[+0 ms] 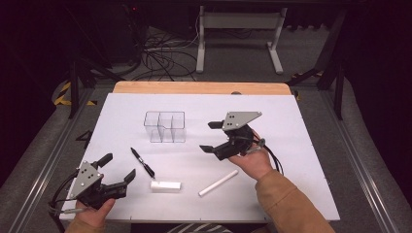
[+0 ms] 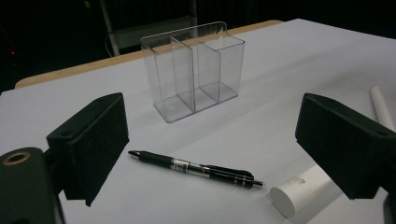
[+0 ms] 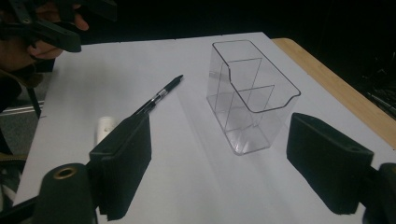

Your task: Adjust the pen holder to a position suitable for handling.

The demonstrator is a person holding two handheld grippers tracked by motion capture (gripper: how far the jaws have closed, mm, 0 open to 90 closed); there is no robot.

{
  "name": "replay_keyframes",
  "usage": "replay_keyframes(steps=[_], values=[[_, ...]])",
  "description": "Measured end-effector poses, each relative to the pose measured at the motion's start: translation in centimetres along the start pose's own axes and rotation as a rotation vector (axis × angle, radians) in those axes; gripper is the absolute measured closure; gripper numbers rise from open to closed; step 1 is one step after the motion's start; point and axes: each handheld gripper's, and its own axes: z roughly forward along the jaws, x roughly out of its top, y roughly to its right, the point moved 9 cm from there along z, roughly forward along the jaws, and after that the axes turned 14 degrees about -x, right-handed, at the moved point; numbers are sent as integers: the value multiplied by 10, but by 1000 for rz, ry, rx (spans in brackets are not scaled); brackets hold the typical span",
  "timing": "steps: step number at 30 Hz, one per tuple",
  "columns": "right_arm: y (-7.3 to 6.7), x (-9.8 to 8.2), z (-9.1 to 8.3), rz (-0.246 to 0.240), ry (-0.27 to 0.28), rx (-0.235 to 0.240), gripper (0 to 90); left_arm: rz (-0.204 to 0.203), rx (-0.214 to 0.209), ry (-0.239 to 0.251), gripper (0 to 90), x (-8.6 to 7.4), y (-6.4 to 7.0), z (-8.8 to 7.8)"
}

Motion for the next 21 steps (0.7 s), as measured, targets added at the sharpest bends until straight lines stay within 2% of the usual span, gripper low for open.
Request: replay_keyframes(steps=[11,21], values=[[3,5,33,-47,-68,-6,302,-5,-7,4,103,-1,-1,1],[2,9,63,-89,-134,11,351,-7,-12,4,103,-1,-2,2]])
